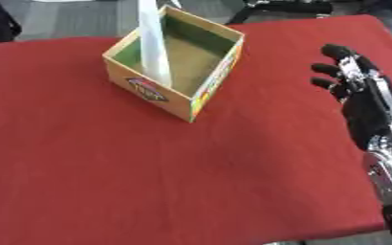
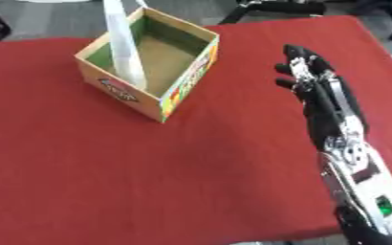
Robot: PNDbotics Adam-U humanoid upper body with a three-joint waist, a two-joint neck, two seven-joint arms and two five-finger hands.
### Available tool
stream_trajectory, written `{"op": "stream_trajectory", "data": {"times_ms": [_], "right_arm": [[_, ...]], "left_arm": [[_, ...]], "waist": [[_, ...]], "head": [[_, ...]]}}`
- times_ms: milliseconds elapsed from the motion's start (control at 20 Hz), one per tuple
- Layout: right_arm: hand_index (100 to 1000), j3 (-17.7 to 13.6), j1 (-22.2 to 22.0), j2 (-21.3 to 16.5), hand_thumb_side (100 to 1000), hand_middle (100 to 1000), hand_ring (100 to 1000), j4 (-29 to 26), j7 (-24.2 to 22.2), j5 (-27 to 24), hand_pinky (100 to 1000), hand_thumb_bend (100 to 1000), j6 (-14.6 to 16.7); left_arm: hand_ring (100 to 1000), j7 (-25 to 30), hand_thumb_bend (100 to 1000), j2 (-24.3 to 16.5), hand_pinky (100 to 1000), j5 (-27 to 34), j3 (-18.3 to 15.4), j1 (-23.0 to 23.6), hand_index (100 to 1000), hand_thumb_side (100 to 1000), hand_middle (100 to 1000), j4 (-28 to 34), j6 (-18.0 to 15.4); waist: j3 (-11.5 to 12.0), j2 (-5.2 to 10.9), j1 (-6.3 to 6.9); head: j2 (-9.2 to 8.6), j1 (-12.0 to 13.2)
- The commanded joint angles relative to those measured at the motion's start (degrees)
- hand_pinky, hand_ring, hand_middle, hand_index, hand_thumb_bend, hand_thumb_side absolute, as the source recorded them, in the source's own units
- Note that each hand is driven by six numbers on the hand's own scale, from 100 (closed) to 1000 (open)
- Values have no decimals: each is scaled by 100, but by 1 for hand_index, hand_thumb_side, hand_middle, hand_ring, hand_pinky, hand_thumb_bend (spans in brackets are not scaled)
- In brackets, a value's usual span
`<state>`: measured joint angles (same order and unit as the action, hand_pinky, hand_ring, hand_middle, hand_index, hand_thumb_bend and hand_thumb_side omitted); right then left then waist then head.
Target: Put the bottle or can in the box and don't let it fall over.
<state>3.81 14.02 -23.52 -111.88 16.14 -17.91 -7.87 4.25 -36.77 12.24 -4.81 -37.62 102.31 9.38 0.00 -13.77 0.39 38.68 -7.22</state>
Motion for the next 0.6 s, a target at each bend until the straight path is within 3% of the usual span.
{"op": "stream_trajectory", "data": {"times_ms": [50, 300, 600], "right_arm": [[826, -123, 48, -89, 630, 879, 828, -172, 93, 32, 810, 100, 27], [827, -177, 93, -40, 634, 889, 828, -197, 165, 76, 810, 100, 42], [826, -209, 108, 11, 634, 890, 828, -182, 208, 92, 810, 100, 54]], "left_arm": [[658, -356, 100, -151, 785, 291, -311, 400, 751, 692, 707, 495, -35], [644, -1084, 100, 304, 770, 209, -580, 1424, 748, 703, 696, 980, -179], [655, -1461, 100, 722, 779, 345, -643, 2068, 759, 729, 710, 1102, -369]], "waist": [[42, 125, -20], [106, 34, -67], [104, -29, -91]], "head": [[7, -70], [-62, -164], [-95, -172]]}}
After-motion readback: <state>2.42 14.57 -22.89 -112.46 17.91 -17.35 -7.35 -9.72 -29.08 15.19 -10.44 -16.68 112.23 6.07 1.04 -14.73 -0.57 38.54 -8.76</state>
